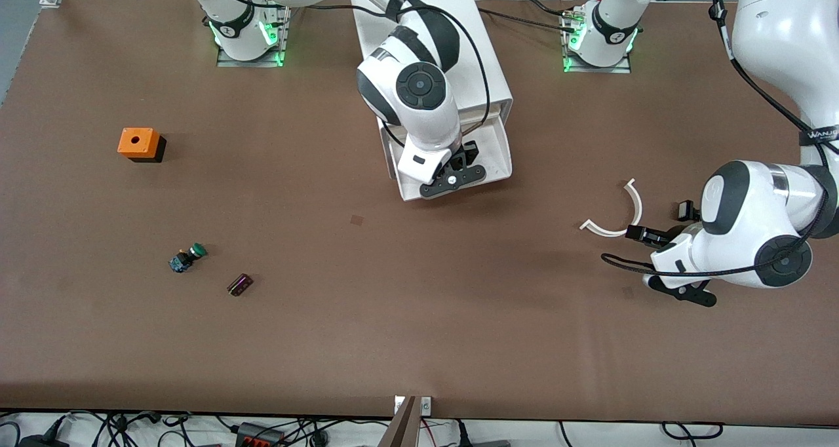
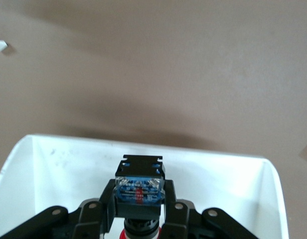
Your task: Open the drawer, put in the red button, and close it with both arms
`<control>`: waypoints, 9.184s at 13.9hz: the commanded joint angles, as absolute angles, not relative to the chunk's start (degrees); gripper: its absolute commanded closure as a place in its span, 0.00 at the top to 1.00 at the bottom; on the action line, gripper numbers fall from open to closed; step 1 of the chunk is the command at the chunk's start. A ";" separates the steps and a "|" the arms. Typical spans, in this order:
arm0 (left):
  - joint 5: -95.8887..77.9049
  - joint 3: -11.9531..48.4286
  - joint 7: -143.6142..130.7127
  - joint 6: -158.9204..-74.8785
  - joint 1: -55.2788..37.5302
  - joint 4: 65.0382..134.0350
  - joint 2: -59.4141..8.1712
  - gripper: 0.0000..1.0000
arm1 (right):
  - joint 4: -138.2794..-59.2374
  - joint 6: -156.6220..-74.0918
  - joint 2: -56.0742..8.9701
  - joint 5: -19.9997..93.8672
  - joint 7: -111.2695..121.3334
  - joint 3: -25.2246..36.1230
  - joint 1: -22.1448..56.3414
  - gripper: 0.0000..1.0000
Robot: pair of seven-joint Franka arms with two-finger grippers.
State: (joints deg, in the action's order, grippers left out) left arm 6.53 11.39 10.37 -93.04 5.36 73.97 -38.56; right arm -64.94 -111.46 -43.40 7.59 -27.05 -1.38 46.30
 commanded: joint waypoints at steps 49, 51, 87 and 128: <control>1.67 31.29 -49.83 -119.27 -10.90 98.78 -33.14 1.00 | -73.56 -91.58 -17.76 4.75 1.30 4.14 2.13 1.00; 1.58 32.69 -50.54 -117.44 -10.46 100.10 -32.00 1.00 | -74.35 -91.49 -16.88 4.66 4.29 4.04 -0.08 1.00; 17.05 40.17 -10.13 -85.44 19.94 75.43 -25.84 1.00 | -100.46 -100.64 -0.35 1.76 5.01 4.31 -0.09 1.00; -0.26 4.83 3.25 -95.10 3.08 97.47 2.64 1.00 | -98.53 -99.05 -0.44 -0.18 4.57 4.31 -0.18 1.00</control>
